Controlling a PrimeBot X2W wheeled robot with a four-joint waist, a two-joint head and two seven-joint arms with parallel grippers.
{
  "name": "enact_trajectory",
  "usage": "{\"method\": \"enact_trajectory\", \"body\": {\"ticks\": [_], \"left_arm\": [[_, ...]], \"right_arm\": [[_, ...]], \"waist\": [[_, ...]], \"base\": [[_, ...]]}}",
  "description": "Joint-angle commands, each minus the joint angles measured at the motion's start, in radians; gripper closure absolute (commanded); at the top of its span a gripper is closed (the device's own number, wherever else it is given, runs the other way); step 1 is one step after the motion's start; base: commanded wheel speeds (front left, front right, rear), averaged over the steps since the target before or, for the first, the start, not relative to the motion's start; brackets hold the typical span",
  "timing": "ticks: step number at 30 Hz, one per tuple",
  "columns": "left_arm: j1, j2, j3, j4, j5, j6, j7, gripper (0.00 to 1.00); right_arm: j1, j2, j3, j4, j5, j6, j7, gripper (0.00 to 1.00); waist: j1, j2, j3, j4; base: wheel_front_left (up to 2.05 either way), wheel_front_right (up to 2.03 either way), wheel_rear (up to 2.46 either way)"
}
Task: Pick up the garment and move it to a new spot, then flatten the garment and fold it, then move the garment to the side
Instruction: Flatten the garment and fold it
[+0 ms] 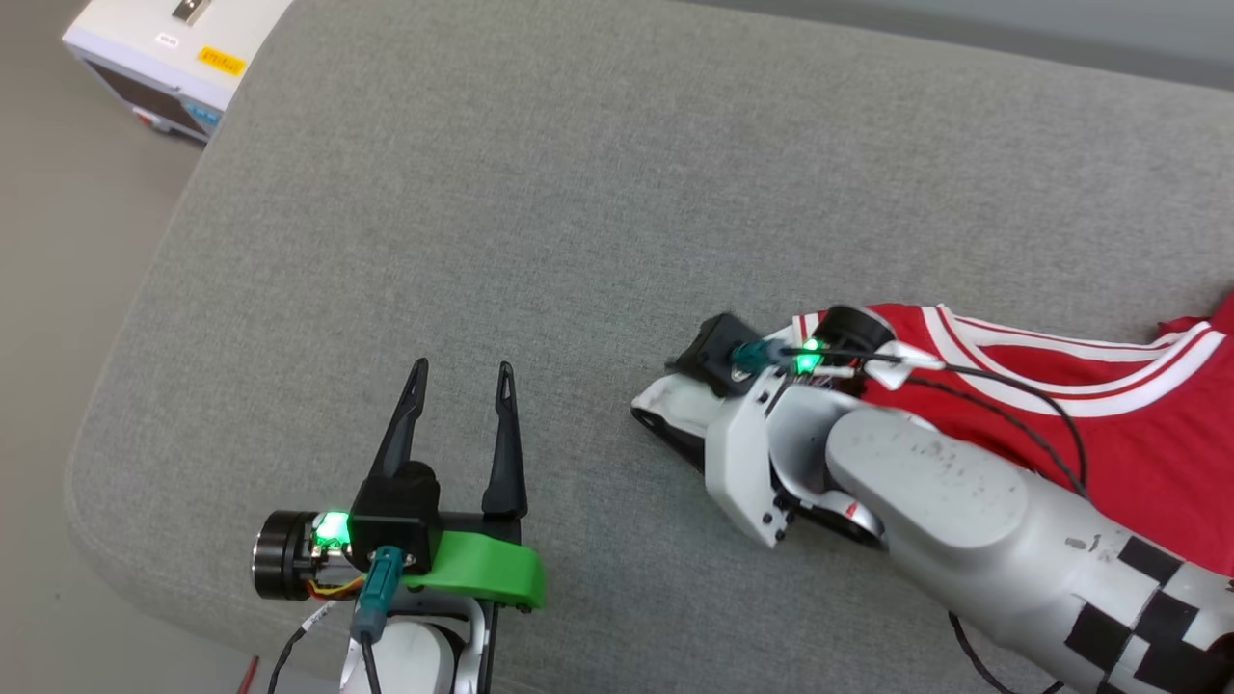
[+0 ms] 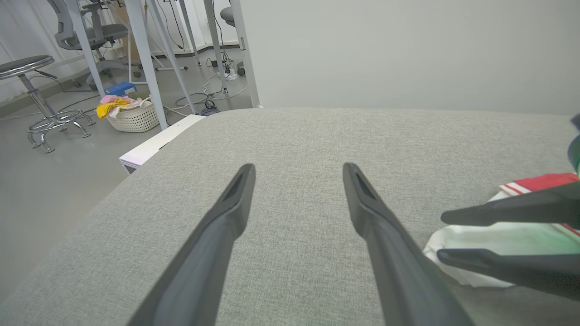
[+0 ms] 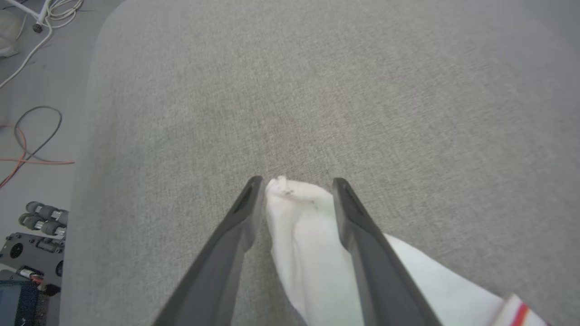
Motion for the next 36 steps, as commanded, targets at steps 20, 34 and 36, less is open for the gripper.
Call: {"method": "enact_trajectory", "body": {"ticks": [20,34,36], "left_arm": [[0.012,0.076,0.1,-0.004,0.011,-0.119,-0.006,0.0],[-0.322,0.279,-0.086,0.139,-0.202,-0.291,0.244,0.0],[-0.384,0.336,-0.172,0.129,-0.302,-0.292,0.355,0.0]], "right_arm": [[0.473,-0.08,-0.824,-0.298,-0.37,0.0,-0.353,0.0],[0.855,0.09,-1.24,-0.556,-0.602,0.0,-0.355,0.0],[0.857,0.097,-1.246,-0.571,-0.611,0.0,-0.354,0.0]], "waist": [[-0.0001,0.0,-0.205,-0.202],[-0.0001,0.0,-0.199,-0.28],[-0.0001,0.0,-0.186,-0.291]], "base": [[0.0,0.0,0.0],[0.0,0.0,0.0],[0.0,0.0,0.0]]}}
